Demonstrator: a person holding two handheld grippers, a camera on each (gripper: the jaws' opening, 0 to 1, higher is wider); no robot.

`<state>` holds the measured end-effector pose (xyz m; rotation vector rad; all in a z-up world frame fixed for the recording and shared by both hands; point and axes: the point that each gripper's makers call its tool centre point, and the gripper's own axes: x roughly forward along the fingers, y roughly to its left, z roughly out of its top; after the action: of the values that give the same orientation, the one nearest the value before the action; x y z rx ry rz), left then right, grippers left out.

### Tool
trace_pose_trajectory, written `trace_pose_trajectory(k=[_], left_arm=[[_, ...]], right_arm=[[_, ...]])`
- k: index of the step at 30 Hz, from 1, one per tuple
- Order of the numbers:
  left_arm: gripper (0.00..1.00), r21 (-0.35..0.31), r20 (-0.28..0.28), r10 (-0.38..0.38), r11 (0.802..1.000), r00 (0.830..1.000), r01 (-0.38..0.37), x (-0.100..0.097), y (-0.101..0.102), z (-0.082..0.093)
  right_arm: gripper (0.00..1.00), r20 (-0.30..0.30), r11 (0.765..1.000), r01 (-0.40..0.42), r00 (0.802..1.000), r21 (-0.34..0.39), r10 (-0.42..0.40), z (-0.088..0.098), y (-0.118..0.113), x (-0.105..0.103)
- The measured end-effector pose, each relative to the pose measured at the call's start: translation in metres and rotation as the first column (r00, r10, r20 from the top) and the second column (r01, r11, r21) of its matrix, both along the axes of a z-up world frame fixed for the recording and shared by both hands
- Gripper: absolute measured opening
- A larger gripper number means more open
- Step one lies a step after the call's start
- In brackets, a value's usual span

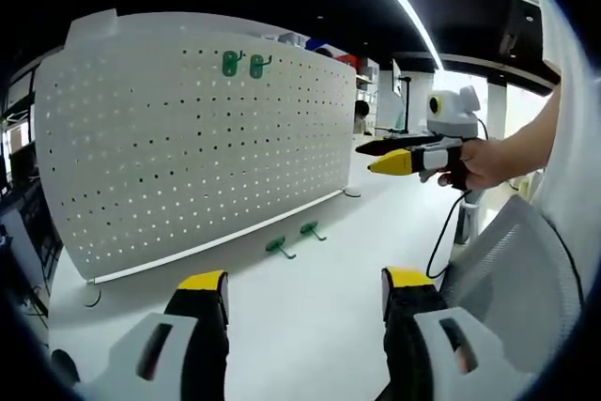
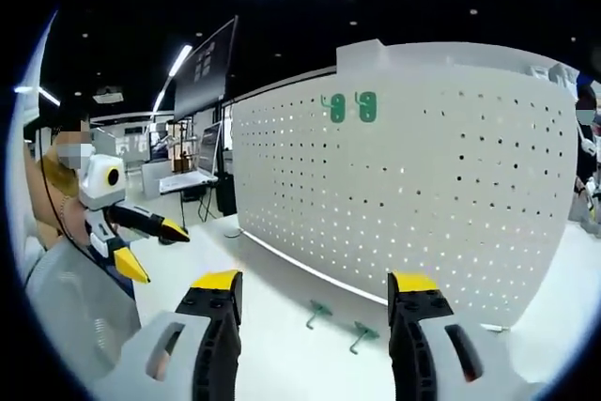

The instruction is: Insert the hook assembly into the mounting plate slot until the hook locks in place.

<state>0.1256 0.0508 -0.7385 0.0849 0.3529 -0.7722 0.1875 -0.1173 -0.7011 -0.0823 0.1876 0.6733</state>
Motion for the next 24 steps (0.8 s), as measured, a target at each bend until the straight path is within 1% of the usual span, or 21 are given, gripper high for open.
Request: trace_pose_trajectory(k=[10,18,24], left_arm=[[0.69,0.0,0.001,-0.001,1.0,1.0,0.001,0.002,0.002,-0.004],[0.69,-0.003,-0.003,0.0,1.0,1.0,0.0,0.001,0.001,-0.003],[0.69,-0.005,-0.006,0.001,1.0,1.0,-0.001,0.001,0.001,-0.003]], right_arm=[[0.6,-0.031,1.0,0.009,0.999,-0.013,-0.009,-0.013,-0.01,-0.01],[0.6,-0.058,0.999,0.03,0.998,-0.013,-0.031,-0.022,-0.023,-0.016],[0.61,-0.072,0.999,0.035,0.997,-0.02,-0.036,-0.026,-0.028,-0.022]])
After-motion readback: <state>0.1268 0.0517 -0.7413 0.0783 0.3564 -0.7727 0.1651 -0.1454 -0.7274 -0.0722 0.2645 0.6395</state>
